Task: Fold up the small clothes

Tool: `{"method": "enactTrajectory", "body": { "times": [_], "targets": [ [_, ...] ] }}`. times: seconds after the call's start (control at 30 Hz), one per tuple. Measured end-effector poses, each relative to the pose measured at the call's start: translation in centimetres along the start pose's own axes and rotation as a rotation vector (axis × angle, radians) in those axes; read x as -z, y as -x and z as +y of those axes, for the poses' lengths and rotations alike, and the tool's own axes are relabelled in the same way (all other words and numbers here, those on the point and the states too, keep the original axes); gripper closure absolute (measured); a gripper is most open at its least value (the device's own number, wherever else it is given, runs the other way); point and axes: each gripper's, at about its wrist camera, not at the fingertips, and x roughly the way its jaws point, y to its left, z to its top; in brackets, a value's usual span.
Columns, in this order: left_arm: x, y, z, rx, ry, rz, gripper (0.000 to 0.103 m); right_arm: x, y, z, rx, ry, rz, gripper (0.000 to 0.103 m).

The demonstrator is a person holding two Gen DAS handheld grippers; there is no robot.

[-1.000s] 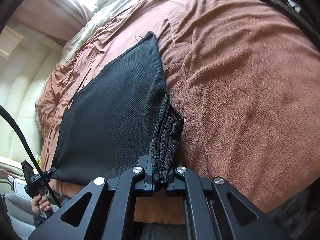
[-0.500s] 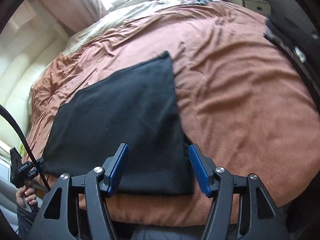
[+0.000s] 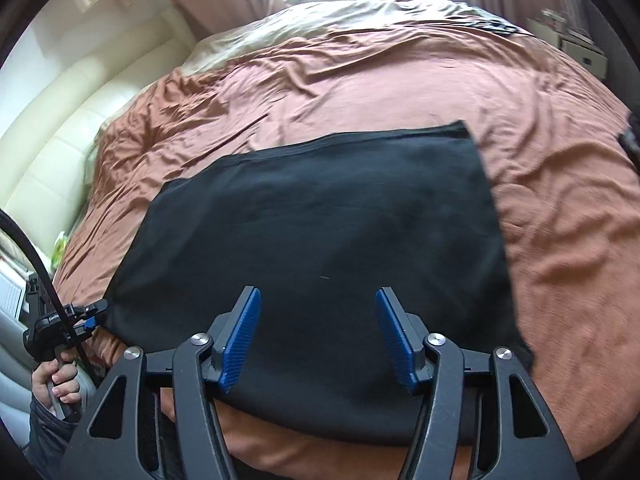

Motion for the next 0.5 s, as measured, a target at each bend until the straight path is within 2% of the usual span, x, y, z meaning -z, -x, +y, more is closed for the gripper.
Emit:
{"method": "enactTrajectory", "body": {
  "times": [0.17, 0.23, 0.5],
  "targets": [
    [0.2, 0.2, 0.3, 0.002, 0.026, -0.007, 0.066, -1.1, -3.2, 1.4, -0.023, 0.036, 0.039, 0.059],
    [0.1, 0.1, 0.1, -0.025, 0.013, -0.009, 0.070, -1.5, -4.7, 1.8, -0.029, 0.039, 0.063, 0.064],
    [-0.1, -0.3, -0.6, -0.082, -0.027, -0.003, 0.071, -3.3, -9.3, 4.4, -0.050, 0.076, 0.142, 0.079]
  ]
}}
